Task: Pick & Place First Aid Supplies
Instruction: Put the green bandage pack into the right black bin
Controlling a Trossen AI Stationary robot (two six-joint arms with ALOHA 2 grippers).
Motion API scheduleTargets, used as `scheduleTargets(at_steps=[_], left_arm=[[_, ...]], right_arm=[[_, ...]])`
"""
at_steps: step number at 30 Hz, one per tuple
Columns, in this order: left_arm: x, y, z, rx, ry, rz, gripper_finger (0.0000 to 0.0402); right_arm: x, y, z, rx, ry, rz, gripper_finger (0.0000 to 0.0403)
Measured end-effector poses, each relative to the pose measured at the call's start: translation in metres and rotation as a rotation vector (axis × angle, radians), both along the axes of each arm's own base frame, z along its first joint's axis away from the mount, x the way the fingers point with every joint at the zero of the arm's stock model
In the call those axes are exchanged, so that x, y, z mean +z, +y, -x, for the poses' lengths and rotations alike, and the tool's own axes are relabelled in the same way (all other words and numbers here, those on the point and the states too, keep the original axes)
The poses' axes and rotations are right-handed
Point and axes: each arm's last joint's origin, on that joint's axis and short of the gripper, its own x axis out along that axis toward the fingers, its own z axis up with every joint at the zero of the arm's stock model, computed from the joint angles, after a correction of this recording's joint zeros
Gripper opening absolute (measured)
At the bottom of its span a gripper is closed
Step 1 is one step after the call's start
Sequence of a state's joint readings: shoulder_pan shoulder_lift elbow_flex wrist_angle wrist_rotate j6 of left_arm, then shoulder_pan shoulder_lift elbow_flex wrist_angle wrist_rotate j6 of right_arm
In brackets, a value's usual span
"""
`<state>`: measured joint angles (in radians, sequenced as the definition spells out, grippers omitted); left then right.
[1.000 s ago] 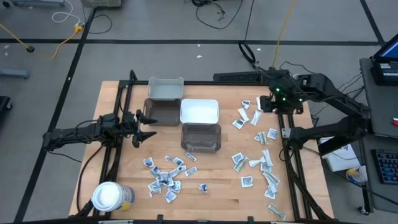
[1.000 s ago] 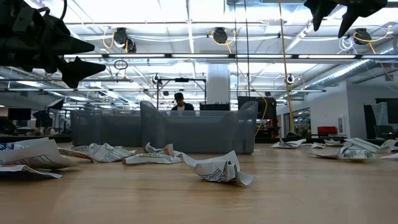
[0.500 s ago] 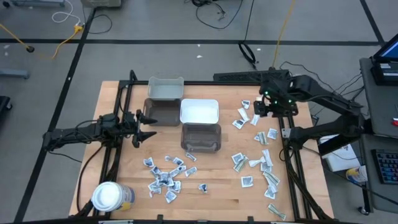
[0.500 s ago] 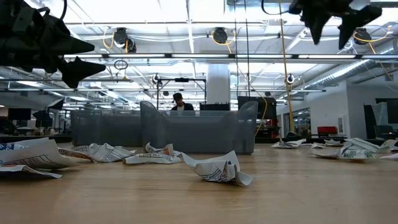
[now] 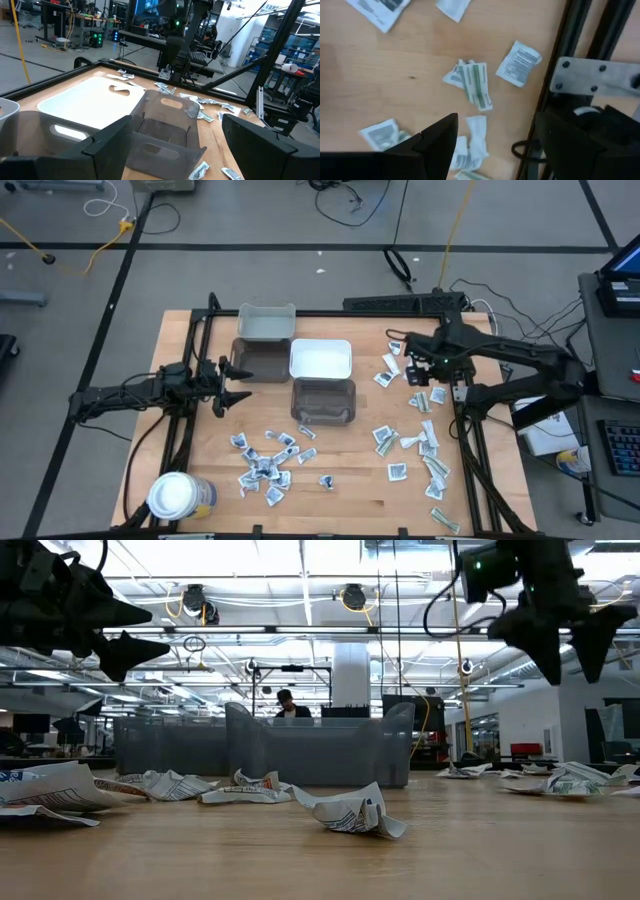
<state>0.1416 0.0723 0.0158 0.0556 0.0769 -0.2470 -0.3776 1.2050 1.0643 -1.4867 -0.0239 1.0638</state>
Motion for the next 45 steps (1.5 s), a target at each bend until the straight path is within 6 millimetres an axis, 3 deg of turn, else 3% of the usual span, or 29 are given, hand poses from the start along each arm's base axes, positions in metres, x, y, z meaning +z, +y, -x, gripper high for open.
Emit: scheduleTargets(at_steps=[16, 34, 38, 45], left_arm=[[0.0, 0.0, 0.0, 0.0, 0.0, 0.0, 0.031], [0.0, 0.0, 0.0, 0.0, 0.0, 0.0, 0.031], [0.0, 0.0, 0.0, 0.0, 0.0, 0.0, 0.031], [0.0, 0.0, 0.0, 0.0, 0.0, 0.0, 0.031]], right_arm=[[-0.065, -0.007, -0.017, 0.084, -0.006, -0.014, 0.026], [-0.107, -0.005, -0.012, 0.076, -0.102, 0.029, 0.0257], [-0.113, -0.004, -0.01, 0.052, -0.1, 0.023, 0.0231], [-0.114, -0.002, -0.008, 0.048, -0.109, -0.026, 0.0146]])
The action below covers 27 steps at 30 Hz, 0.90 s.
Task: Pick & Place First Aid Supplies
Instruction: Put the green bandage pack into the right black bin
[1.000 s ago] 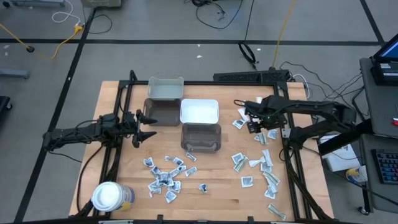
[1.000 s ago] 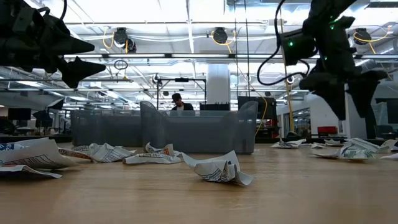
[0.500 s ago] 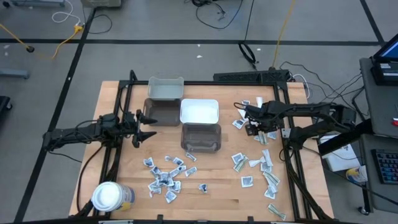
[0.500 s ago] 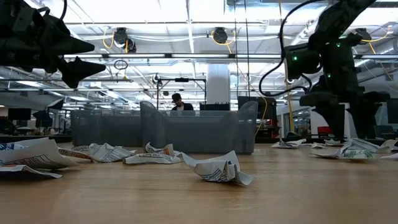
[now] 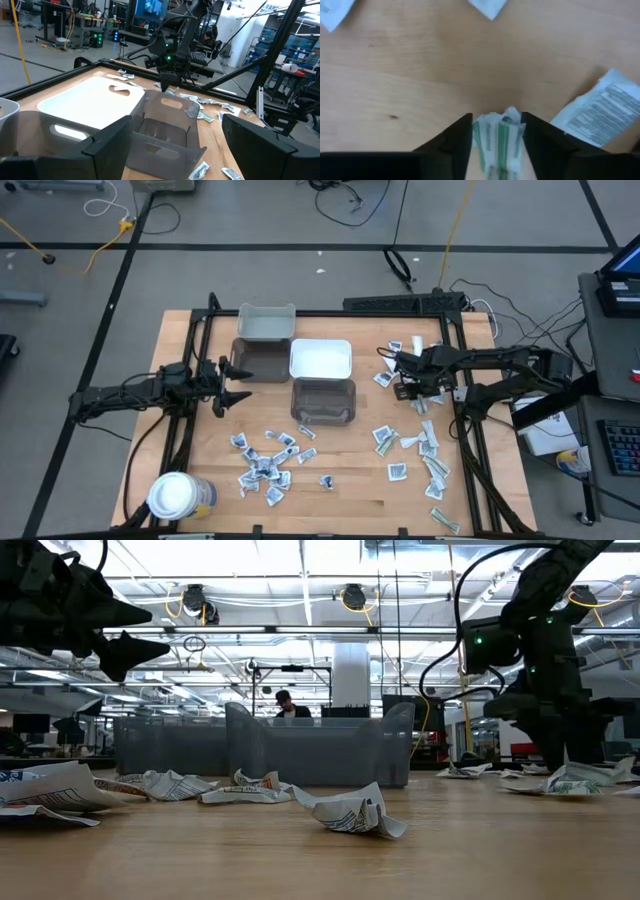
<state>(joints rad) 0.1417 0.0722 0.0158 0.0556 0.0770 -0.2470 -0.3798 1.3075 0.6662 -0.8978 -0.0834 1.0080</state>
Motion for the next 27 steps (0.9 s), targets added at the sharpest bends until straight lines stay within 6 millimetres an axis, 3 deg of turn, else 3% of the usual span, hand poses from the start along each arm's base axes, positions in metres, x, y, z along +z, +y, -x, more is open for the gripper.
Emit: scheduleTargets(at_steps=[15, 27], left_arm=[[0.0, 0.0, 0.0, 0.0, 0.001, 0.0, 0.031], [0.0, 0.0, 0.0, 0.0, 0.0, 0.0, 0.031]], right_arm=[[0.005, 0.002, 0.002, 0.003, -0.003, -0.055, 0.0061], [0.027, 0.004, 0.006, 0.027, -0.033, -0.041, 0.0056]])
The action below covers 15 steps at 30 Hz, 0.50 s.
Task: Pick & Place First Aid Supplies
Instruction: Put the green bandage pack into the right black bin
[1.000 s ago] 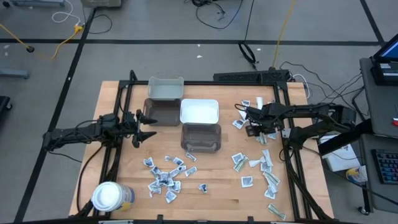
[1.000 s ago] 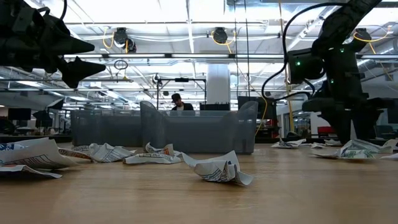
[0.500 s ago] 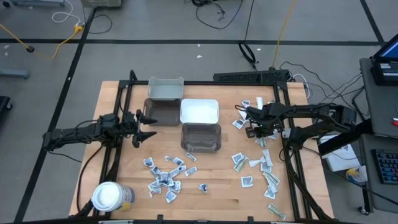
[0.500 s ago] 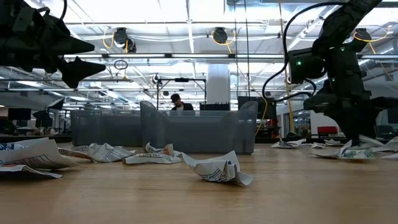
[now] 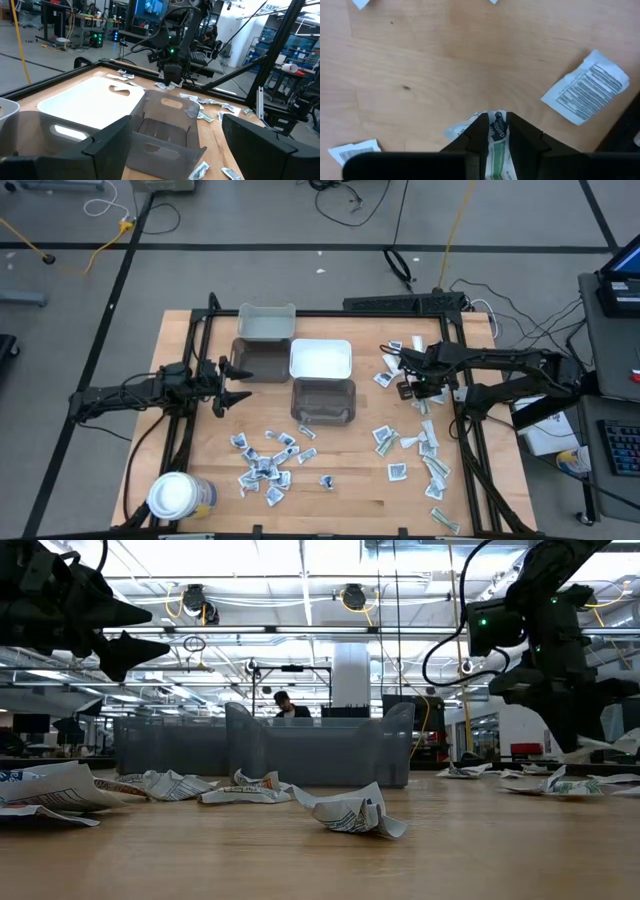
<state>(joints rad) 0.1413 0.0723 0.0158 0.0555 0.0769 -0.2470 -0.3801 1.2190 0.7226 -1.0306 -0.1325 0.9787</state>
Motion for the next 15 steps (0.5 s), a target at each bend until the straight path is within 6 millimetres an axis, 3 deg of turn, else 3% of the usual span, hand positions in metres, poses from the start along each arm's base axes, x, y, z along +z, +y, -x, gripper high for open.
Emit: scheduleTargets(at_steps=[6, 15], left_arm=[[0.0, 0.0, 0.0, 0.0, 0.0, 0.0, 0.031], [0.0, 0.0, 0.0, 0.0, 0.0, 0.0, 0.031]], right_arm=[[0.001, -0.001, -0.001, 0.008, -0.012, 0.011, 0.0055], [-0.013, -0.006, -0.014, 0.029, -0.054, 0.056, 0.0055]])
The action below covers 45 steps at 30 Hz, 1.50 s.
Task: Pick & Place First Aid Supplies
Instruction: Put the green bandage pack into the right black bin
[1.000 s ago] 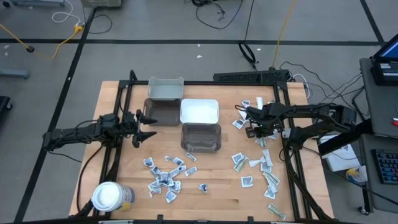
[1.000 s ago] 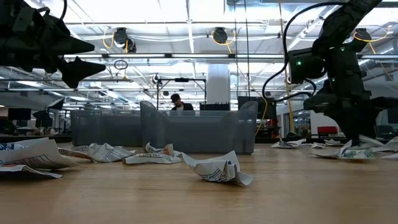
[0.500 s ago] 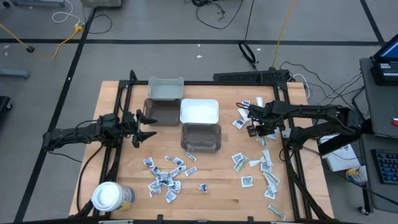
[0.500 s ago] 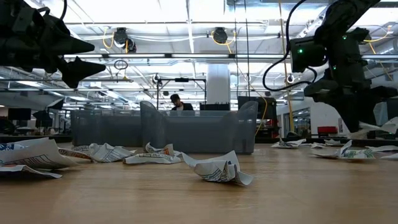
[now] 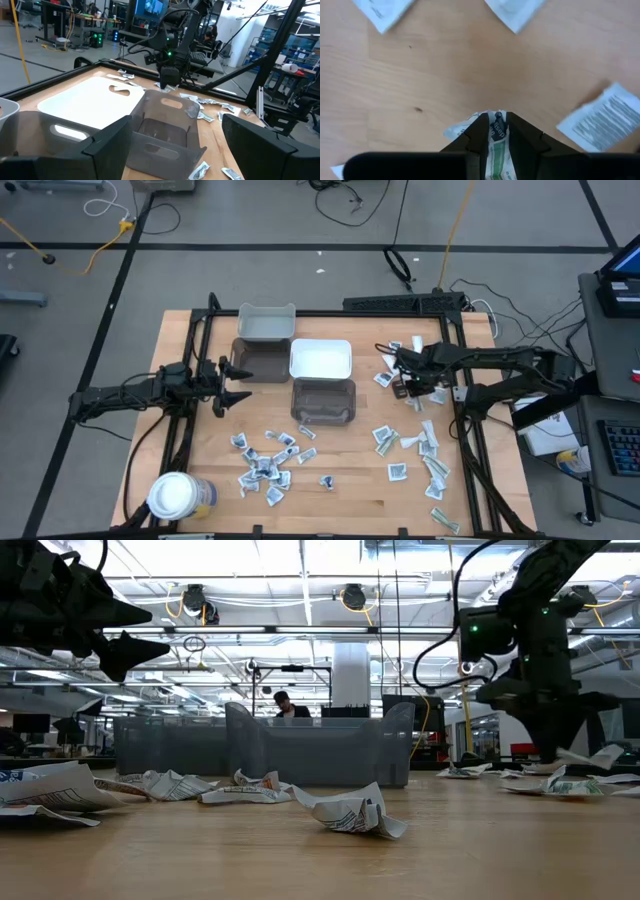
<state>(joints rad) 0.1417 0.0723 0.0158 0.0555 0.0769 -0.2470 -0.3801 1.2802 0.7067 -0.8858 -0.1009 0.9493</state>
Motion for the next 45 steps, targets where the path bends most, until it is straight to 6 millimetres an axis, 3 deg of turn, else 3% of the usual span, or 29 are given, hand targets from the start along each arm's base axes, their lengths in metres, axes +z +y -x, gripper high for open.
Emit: scheduleTargets(at_steps=[16, 20, 27, 34, 45], left_arm=[[0.0, 0.0, 0.0, 0.0, 0.0, 0.0, 0.031], [0.0, 0.0, 0.0, 0.0, 0.0, 0.0, 0.031], [0.0, 0.0, 0.0, 0.0, 0.0, 0.0, 0.031], [0.0, 0.0, 0.0, 0.0, 0.0, 0.0, 0.031], [0.0, 0.0, 0.0, 0.0, 0.0, 0.0, 0.031]], right_arm=[[0.0, -0.001, 0.0, 0.007, 0.003, 0.022, 0.012], [0.0, 0.0, 0.001, 0.008, 0.015, 0.015, 0.0109], [0.001, 0.0, 0.0, 0.014, 0.006, -0.012, 0.0047], [0.021, -0.001, -0.008, 0.085, -0.029, -0.047, 0.0008], [0.076, -0.005, -0.018, 0.349, -0.058, -0.031, 0.0002]])
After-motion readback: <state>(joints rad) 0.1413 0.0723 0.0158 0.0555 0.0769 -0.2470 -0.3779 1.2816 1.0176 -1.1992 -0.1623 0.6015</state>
